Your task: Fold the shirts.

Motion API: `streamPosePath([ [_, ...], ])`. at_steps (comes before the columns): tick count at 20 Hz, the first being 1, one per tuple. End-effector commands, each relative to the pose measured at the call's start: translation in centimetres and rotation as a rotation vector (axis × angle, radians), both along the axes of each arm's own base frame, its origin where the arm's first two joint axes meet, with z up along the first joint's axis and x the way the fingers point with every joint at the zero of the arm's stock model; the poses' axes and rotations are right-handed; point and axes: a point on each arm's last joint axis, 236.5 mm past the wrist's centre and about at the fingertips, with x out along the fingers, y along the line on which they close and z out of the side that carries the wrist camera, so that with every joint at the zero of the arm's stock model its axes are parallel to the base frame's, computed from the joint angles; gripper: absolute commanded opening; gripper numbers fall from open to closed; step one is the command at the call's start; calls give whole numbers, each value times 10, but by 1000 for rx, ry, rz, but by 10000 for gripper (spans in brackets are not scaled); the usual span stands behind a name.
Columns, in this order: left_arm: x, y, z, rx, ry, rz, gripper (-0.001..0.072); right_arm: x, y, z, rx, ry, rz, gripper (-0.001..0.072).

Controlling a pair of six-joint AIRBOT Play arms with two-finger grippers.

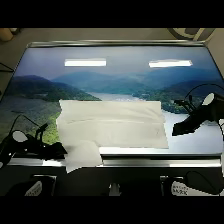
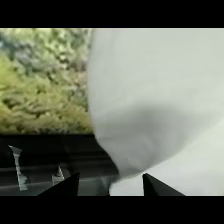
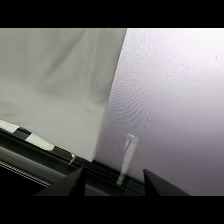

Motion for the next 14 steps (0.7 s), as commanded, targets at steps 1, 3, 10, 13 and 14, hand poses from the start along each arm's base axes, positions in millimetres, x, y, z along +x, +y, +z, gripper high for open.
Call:
streamPosePath([
  [1,6,-8,-7,-12,-28,25,455,4,-1,-3,-5,-24,-6,369],
  [3,11,-16,-12,-17,-34,20,371,2,0,-5,-3,-20,-7,370],
  [10,19,-19,-13,-10,-69,0,25,-43,35,-41,116,87,-31,422],
  [13,26,-18,-8,-8,-93,0,25,-46,43,-51,134,78,-63,424],
  [14,27,-18,-7,-8,-97,-1,25,-47,43,-52,134,79,-65,423],
])
